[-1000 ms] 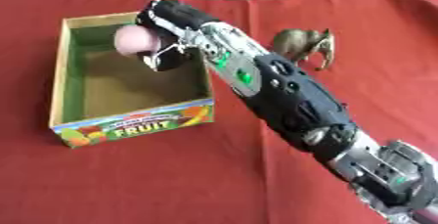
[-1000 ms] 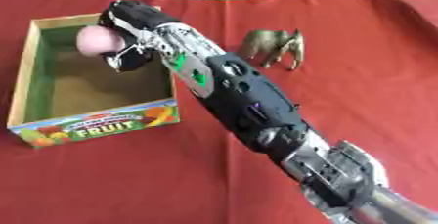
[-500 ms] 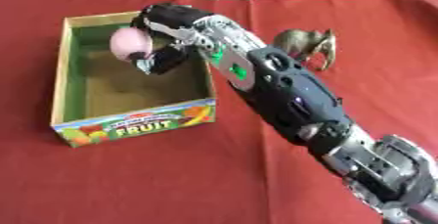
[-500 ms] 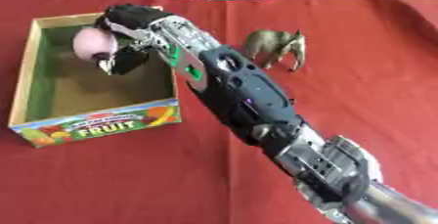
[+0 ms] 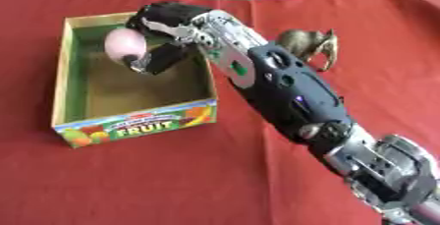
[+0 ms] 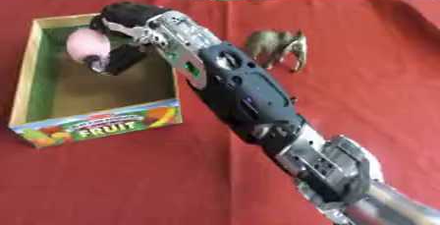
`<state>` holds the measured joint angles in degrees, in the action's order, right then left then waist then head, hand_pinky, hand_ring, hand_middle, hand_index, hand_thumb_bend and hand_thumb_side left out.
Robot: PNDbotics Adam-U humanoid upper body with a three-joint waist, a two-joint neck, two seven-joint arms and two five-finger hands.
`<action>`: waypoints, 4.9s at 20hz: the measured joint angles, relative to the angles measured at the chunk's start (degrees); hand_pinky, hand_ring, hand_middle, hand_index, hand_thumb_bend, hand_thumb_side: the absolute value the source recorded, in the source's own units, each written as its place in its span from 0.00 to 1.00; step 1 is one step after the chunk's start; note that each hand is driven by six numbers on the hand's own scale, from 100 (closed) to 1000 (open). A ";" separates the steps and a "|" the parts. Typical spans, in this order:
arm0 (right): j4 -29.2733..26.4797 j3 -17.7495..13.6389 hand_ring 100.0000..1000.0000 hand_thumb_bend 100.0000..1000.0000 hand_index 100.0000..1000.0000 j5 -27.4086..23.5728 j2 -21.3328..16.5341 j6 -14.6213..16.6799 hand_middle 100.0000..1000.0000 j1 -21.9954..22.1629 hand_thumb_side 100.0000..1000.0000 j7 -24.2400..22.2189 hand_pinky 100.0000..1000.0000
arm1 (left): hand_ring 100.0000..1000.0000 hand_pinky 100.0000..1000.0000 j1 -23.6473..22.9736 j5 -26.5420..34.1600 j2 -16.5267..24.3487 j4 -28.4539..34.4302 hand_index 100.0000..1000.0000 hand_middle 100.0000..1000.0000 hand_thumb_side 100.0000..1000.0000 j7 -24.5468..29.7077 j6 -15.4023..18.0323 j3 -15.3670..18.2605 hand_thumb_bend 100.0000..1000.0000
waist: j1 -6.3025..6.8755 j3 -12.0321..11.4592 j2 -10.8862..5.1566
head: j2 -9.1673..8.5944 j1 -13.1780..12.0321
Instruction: Pick up objects on the table and place them in the box.
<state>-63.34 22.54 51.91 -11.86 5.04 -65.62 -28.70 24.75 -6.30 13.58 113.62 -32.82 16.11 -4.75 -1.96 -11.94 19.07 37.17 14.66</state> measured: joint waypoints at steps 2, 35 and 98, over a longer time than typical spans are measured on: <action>-0.04 -0.23 0.85 0.43 0.91 0.05 0.00 0.29 0.75 0.00 0.64 -0.86 0.63 | 0.58 0.71 0.00 0.01 -0.01 0.00 0.80 0.70 0.76 0.01 -0.01 0.00 0.02 | 0.00 0.00 0.00 | 0.00 -0.01; -28.31 -9.51 0.88 0.34 0.92 -22.81 -29.83 -10.12 0.80 10.55 0.71 0.54 0.71 | 0.59 0.71 -2.15 -0.67 0.09 0.00 0.80 0.70 0.77 -0.82 -1.11 0.61 0.01 | 0.75 4.58 -1.05 | 1.06 -5.01; 1.52 -7.64 0.89 0.30 0.73 -7.60 -30.13 6.86 0.63 8.14 0.55 -10.93 0.69 | 0.58 0.71 -2.36 -0.44 -0.01 0.00 0.80 0.69 0.78 -0.73 -1.82 0.36 0.00 | 0.79 2.99 2.19 | -1.93 -3.49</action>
<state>-61.82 14.90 44.31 -41.98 11.89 -57.48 -39.62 22.39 -6.75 13.56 113.62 -33.55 14.29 -4.39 -1.16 -8.95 21.26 35.24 11.18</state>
